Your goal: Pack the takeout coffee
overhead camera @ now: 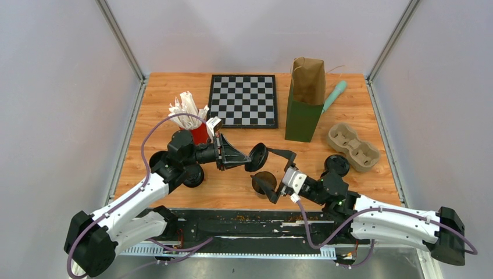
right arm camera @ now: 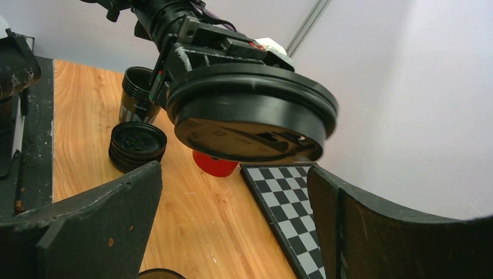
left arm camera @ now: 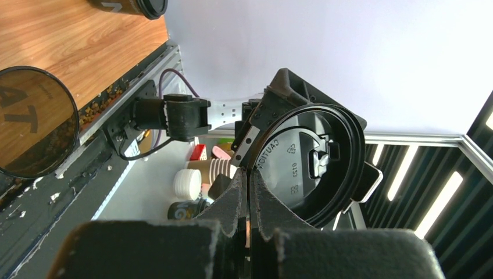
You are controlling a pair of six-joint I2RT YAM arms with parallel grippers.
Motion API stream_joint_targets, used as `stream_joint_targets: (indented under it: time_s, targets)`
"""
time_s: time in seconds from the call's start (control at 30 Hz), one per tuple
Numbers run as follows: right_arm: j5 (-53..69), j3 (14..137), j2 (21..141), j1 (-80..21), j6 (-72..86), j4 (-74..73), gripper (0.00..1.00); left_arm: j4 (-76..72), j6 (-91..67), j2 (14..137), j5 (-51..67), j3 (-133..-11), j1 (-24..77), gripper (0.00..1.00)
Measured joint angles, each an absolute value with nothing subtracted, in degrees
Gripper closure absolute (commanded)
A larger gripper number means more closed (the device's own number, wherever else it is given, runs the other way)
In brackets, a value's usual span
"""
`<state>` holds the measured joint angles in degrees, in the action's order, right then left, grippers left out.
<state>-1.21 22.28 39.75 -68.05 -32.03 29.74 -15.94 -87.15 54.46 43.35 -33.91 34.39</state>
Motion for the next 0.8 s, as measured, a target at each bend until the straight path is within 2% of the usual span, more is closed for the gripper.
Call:
stream_joint_targets:
  time_s: [0.57,0.8]
  targets:
    - [0.5,23.5,47.7,-68.1,-31.8,41.8,0.08,-17.2,-88.3,52.1,43.6,-33.3,34.4,1.00]
    - [0.5,23.5,48.1,-68.2,-31.7,43.2,0.17,-17.2,-88.5,51.9,43.4,-33.1,34.4,1.00]
